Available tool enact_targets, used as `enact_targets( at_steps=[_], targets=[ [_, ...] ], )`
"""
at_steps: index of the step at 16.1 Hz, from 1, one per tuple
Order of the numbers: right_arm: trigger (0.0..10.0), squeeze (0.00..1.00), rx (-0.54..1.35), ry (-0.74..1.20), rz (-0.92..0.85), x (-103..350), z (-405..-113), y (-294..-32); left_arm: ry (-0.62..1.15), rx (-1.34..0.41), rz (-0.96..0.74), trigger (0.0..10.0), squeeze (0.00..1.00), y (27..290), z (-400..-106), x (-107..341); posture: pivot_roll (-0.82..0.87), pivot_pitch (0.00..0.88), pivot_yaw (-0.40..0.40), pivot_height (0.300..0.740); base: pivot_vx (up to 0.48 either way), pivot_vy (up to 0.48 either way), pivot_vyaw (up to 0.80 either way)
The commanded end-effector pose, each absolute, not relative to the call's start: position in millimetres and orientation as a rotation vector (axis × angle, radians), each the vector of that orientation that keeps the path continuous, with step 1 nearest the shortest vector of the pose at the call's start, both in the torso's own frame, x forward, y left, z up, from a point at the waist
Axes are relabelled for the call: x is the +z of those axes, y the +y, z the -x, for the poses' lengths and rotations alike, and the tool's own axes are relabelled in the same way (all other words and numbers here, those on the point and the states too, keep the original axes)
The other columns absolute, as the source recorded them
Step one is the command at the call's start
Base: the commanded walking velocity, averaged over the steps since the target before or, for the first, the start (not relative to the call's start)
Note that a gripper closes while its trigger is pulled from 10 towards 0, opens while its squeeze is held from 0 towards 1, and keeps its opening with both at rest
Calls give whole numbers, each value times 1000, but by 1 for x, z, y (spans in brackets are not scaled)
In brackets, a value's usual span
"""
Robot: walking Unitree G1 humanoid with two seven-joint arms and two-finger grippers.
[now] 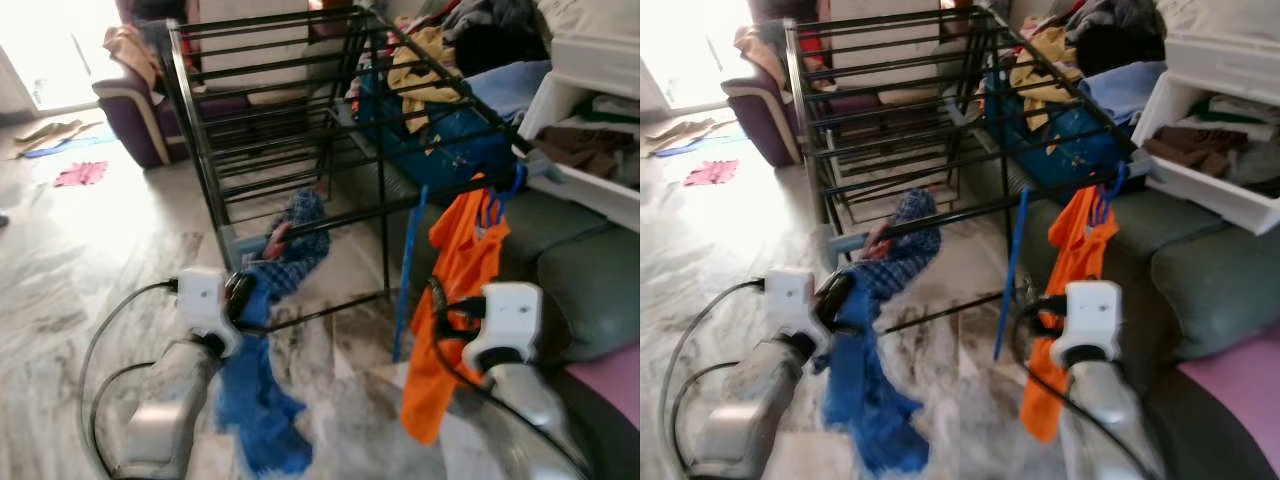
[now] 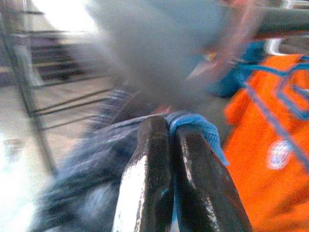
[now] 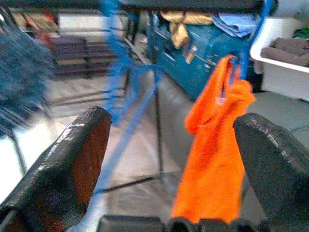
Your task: Hang hanger
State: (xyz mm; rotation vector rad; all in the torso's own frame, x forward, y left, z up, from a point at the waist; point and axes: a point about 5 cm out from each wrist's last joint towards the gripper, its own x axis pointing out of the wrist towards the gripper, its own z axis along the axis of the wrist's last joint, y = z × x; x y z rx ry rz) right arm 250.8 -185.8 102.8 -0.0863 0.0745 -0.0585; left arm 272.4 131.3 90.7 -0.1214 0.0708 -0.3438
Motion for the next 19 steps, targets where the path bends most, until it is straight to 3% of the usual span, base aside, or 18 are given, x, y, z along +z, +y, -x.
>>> enact_targets(
  at_steps=[1,7,11,19],
  targets=[
    [10000,0,-46,66,76,104,-252,-180,37,-327,102,10000,0,140,-275,99,-74,47,18,740,0,0,0],
    [10000,0,54,147,9,94,-273,-159,40,-337,103,10000,0,137,-277,99,-72,52,18,740,0,0,0],
    [10000,0,124,262,12,74,-270,-144,42,-335,102,10000,0,136,-276,99,-69,52,10,740,0,0,0],
    [10000,0,-62,327,78,70,-267,-194,52,-340,106,10000,0,134,-275,97,-83,58,10,740,0,0,0]
  ],
)
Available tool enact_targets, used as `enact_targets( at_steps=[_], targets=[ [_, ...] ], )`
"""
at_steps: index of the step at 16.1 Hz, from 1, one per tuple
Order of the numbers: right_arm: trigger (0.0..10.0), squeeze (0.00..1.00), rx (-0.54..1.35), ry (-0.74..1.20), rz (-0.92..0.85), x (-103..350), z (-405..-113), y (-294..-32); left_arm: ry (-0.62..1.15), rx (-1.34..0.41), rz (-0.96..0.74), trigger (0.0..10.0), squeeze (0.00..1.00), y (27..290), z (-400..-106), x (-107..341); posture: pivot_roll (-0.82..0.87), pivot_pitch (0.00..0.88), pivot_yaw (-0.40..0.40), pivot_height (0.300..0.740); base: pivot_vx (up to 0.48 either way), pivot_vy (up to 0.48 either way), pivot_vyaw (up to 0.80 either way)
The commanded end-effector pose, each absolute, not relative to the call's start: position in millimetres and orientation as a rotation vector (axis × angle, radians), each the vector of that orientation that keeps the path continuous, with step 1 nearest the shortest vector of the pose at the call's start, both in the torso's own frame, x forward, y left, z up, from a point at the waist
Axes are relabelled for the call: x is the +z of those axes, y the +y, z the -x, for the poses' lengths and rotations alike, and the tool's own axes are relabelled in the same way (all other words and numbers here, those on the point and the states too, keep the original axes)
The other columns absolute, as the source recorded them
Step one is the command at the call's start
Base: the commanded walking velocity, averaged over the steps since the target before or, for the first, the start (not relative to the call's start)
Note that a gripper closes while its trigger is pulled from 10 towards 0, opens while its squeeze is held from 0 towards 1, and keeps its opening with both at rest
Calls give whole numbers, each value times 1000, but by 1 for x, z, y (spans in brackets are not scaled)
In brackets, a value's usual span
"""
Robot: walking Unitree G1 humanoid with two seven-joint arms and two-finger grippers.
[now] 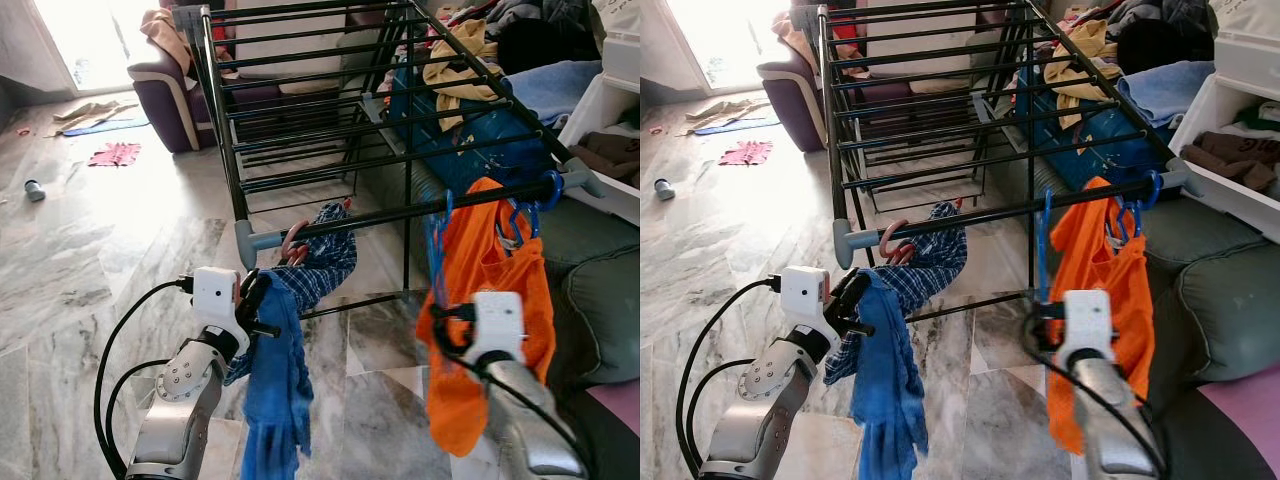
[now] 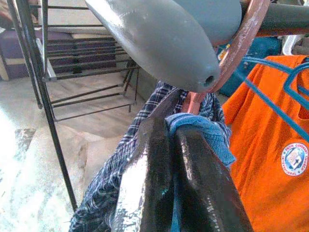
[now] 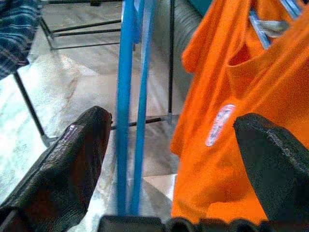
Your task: Hang hanger
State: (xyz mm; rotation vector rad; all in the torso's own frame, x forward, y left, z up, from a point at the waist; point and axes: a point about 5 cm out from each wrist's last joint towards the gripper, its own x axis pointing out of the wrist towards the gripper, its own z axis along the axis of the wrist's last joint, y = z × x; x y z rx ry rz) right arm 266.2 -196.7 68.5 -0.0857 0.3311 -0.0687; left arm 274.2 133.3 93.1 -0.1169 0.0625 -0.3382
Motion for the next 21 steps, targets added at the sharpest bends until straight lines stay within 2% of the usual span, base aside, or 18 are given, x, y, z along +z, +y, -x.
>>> enact_targets(
  at_steps=[1,3,5,8,16,17,18,19,21],
  targets=[
    [10000,0,-79,324,98,71,-268,-197,52,-341,106,10000,0,134,-275,97,-84,59,12,740,0,0,0],
    [10000,0,-89,309,102,74,-270,-201,55,-340,103,10000,0,134,-275,97,-81,60,14,740,0,0,0],
    [10000,0,-27,332,90,71,-273,-194,58,-339,100,10000,0,135,-276,96,-78,59,17,740,0,0,0],
    [10000,0,32,370,113,64,-281,-197,63,-340,94,10000,0,135,-276,96,-72,56,19,740,0,0,0],
    [10000,0,115,354,157,72,-312,-208,81,-333,89,10000,0,135,-277,93,-62,47,13,740,0,0,0],
    [8902,0,134,350,166,72,-316,-208,84,-333,87,10000,0,135,-276,93,-62,48,13,740,0,0,0],
    [2235,0,134,354,175,72,-317,-208,86,-333,86,10000,0,135,-276,93,-62,48,13,740,0,0,0],
    [0,0,136,353,175,72,-319,-208,88,-332,86,10000,0,135,-276,92,-61,48,13,740,0,0,0],
    [0,0,148,346,173,72,-321,-208,93,-333,86,10000,0,135,-275,91,-62,48,14,740,0,0,0]
  ],
)
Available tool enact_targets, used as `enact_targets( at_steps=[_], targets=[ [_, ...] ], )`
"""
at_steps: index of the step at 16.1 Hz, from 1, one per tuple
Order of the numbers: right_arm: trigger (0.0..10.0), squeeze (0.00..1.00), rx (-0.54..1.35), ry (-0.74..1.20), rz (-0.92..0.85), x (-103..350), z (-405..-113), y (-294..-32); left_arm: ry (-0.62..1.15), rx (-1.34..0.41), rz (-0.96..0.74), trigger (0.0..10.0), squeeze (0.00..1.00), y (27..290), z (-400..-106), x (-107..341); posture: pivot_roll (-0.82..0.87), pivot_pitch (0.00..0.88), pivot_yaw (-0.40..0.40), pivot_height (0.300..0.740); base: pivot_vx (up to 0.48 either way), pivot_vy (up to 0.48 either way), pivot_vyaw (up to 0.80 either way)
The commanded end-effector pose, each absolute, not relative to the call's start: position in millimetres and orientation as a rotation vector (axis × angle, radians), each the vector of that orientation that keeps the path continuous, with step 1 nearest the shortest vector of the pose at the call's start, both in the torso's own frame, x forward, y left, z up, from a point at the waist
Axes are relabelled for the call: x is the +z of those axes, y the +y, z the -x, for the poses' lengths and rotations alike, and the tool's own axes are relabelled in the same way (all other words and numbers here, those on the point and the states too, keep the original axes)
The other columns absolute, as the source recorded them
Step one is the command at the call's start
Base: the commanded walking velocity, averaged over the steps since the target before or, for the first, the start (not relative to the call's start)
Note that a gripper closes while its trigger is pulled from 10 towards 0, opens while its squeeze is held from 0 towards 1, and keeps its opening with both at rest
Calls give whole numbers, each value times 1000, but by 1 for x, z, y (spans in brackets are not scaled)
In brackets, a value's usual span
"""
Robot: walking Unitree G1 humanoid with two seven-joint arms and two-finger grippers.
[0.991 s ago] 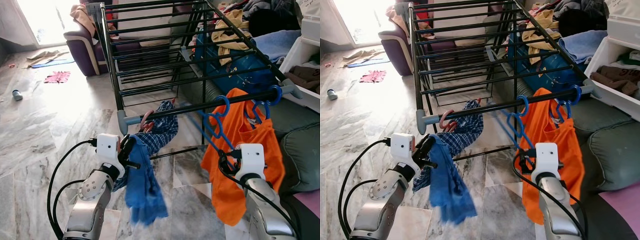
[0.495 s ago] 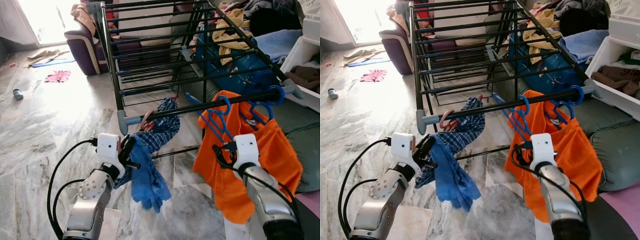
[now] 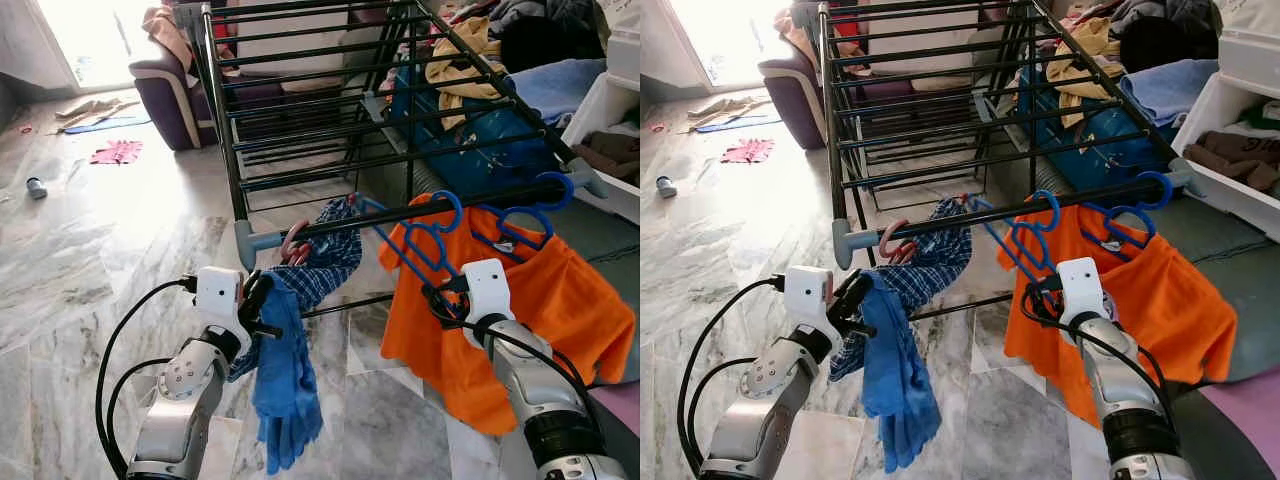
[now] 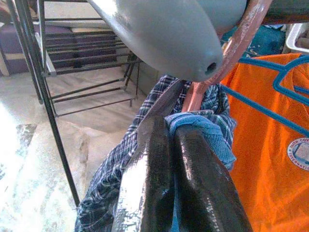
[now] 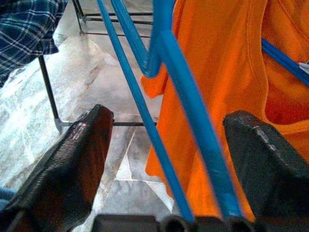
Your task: Hang hanger
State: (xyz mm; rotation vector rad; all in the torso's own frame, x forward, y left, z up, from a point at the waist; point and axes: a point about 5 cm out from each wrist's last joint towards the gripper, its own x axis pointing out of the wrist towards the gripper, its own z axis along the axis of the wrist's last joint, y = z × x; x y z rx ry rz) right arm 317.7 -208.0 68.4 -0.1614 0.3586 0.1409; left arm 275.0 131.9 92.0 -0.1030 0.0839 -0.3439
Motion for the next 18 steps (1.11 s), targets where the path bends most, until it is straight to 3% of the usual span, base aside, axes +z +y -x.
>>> enact_targets(
  at_steps=[1,18],
  targets=[
    [0,0,159,343,168,72,-322,-207,96,-334,86,10000,0,134,-275,91,-62,51,16,740,0,0,0],
    [0,0,186,328,125,77,-328,-211,122,-340,77,10000,0,135,-274,88,-62,59,19,740,0,0,0]
  ],
)
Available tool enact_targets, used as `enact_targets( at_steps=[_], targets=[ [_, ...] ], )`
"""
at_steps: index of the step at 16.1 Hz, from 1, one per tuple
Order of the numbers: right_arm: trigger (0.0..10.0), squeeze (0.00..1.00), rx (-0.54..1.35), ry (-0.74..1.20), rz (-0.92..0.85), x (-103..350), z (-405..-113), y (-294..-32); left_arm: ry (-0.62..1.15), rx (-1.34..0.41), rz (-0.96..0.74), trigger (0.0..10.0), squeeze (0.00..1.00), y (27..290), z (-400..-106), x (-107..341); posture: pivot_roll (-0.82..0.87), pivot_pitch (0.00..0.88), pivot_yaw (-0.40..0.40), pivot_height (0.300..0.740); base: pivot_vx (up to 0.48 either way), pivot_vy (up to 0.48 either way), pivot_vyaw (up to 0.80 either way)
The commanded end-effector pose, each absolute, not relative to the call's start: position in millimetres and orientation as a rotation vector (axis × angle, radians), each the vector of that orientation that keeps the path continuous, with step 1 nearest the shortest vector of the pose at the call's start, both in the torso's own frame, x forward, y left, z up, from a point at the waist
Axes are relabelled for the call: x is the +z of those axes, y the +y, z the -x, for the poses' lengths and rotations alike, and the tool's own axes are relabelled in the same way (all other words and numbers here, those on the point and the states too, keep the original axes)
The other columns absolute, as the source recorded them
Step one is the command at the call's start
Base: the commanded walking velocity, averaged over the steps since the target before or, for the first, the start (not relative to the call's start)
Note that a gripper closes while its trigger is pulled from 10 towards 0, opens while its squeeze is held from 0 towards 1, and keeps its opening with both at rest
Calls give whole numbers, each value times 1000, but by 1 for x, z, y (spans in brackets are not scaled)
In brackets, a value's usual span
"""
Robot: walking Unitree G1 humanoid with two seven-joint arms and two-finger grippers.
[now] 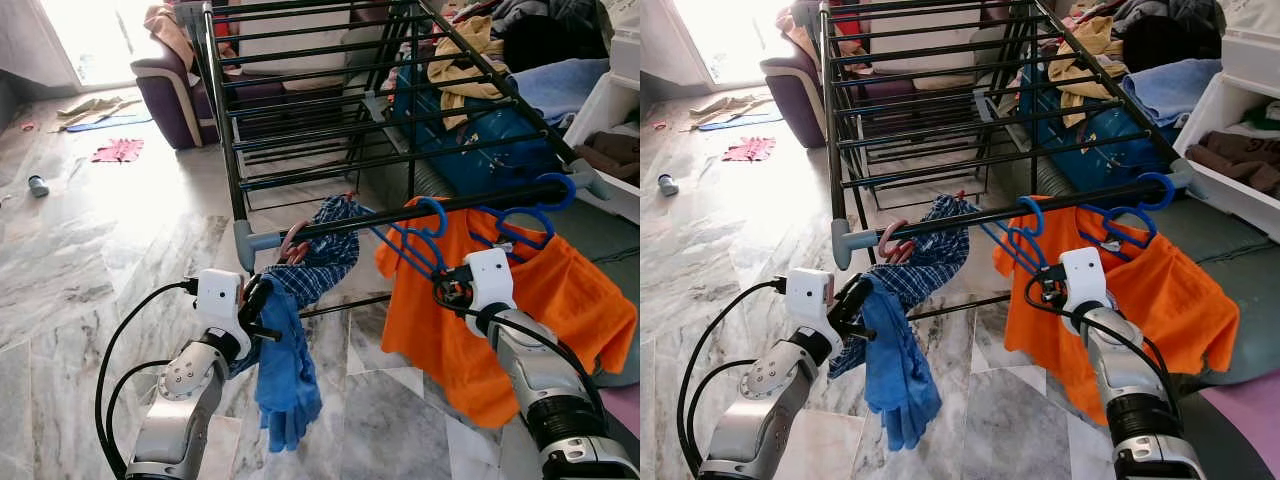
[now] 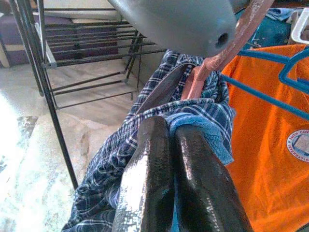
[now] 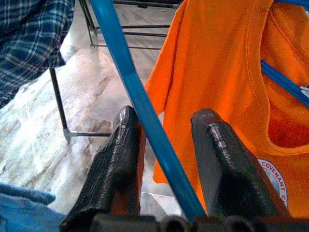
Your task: Hang hanger
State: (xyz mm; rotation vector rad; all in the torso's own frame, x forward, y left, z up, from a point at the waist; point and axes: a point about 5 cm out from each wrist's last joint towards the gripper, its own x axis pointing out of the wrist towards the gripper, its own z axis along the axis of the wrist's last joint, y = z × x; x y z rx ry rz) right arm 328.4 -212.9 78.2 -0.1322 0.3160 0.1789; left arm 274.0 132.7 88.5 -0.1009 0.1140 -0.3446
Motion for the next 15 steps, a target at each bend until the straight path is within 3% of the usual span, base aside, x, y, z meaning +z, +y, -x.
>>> enact_targets(
  at_steps=[1,3,4,5,9,10,15],
  targets=[
    [0,0,186,328,121,77,-328,-211,122,-341,76,10000,0,135,-275,88,-62,59,19,740,0,0,0],
    [0,0,187,331,113,76,-328,-210,125,-342,75,10000,0,134,-275,88,-62,58,19,740,0,0,0],
    [1020,0,187,334,113,76,-327,-210,126,-341,74,10000,0,134,-275,88,-62,58,19,740,0,0,0],
    [10000,0,186,338,116,74,-326,-209,127,-341,73,10000,0,134,-275,87,-63,57,19,740,0,0,0],
    [10000,0,164,355,117,69,-321,-207,131,-338,71,10000,0,134,-275,87,-62,56,19,740,0,0,0],
    [10000,1000,166,356,116,68,-320,-206,132,-338,71,10000,0,134,-275,87,-62,56,19,740,0,0,0],
    [10000,1000,166,355,136,69,-319,-207,133,-337,69,10000,0,135,-275,87,-62,54,19,740,0,0,0]
  ],
)
